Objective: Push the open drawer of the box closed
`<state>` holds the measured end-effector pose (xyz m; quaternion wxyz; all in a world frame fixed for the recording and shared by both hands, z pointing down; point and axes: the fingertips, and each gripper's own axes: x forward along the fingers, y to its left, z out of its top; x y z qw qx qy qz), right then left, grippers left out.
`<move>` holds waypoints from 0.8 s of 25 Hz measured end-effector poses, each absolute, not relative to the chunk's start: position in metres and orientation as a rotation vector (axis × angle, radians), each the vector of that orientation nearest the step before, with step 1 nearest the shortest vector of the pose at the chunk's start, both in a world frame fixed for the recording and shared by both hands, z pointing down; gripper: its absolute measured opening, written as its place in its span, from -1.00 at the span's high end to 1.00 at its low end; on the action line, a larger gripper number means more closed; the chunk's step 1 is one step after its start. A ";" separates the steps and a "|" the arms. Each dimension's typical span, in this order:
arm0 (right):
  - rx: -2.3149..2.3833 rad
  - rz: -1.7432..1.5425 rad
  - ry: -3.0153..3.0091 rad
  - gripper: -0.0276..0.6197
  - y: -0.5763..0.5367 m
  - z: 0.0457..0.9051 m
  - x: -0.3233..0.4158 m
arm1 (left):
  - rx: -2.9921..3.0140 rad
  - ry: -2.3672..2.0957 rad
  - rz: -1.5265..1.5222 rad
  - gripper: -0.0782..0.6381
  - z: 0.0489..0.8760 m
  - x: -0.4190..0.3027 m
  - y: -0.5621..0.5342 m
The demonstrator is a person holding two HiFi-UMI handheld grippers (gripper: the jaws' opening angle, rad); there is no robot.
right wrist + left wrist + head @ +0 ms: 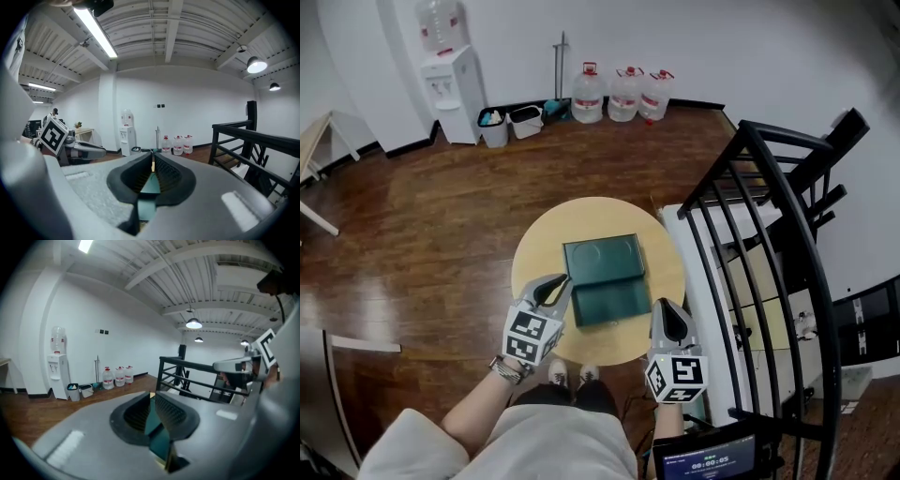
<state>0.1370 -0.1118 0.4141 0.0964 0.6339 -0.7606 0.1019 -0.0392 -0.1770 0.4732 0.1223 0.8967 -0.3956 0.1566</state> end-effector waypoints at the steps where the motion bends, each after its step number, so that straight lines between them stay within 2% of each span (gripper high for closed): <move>1: 1.882 0.311 -2.248 0.90 -0.109 0.416 0.135 | 2.612 -1.159 0.470 0.66 0.478 -0.041 -0.179; 11: 1.839 0.495 -2.225 0.90 -0.093 0.464 0.126 | 2.526 -1.149 0.523 0.63 0.513 -0.047 -0.194; 20: 1.746 0.663 -2.233 0.75 -0.091 0.508 0.118 | 2.374 -1.176 0.543 0.56 0.556 -0.063 -0.224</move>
